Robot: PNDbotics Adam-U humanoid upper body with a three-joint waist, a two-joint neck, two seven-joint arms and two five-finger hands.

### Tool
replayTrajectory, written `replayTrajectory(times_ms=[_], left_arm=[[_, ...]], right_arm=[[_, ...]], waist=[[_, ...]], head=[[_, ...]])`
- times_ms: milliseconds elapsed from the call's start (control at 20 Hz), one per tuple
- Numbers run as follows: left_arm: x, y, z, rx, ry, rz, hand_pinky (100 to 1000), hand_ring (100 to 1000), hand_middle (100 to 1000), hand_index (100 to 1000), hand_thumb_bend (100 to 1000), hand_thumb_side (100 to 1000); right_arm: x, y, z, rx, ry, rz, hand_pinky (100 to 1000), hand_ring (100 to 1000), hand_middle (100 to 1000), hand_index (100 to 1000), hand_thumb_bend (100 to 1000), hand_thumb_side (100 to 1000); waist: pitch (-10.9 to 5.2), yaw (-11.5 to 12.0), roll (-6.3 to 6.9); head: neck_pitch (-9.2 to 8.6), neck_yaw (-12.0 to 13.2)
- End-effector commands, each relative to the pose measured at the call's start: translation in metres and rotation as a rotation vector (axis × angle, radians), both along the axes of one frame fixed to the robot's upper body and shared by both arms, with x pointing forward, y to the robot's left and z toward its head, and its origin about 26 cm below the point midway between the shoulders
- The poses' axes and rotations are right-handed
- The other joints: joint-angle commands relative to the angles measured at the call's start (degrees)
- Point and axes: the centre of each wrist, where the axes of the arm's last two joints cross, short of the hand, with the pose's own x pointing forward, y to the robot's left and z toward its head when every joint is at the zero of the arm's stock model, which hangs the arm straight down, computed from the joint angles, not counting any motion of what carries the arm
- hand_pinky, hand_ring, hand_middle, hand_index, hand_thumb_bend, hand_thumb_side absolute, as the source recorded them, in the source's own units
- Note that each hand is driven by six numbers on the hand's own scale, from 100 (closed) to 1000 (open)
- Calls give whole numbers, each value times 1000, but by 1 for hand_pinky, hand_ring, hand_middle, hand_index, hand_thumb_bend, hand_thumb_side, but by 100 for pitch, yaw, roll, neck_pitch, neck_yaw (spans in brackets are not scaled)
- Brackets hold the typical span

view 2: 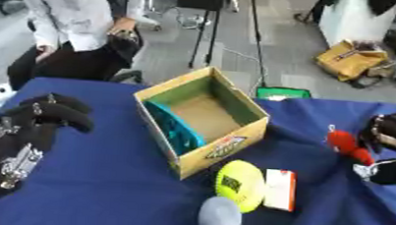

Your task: Pick up objects on the table and place them in the box.

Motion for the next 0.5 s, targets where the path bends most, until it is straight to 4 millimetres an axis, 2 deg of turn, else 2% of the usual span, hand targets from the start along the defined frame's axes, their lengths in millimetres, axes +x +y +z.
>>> replayTrajectory(times_ms=[50,500], left_arm=[[-2,1,7,21,-25,-5,680,702,742,760,100,569],[-2,1,7,26,-23,-8,679,703,742,760,100,566]], right_arm=[[-4,-4,24,-29,-46,-4,883,773,451,589,285,576],[-5,-3,27,-38,-31,1,885,777,460,600,290,571]], waist=[[-97,-18,-22],[-106,-29,-22]], head=[[-64,9],[-74,16]])
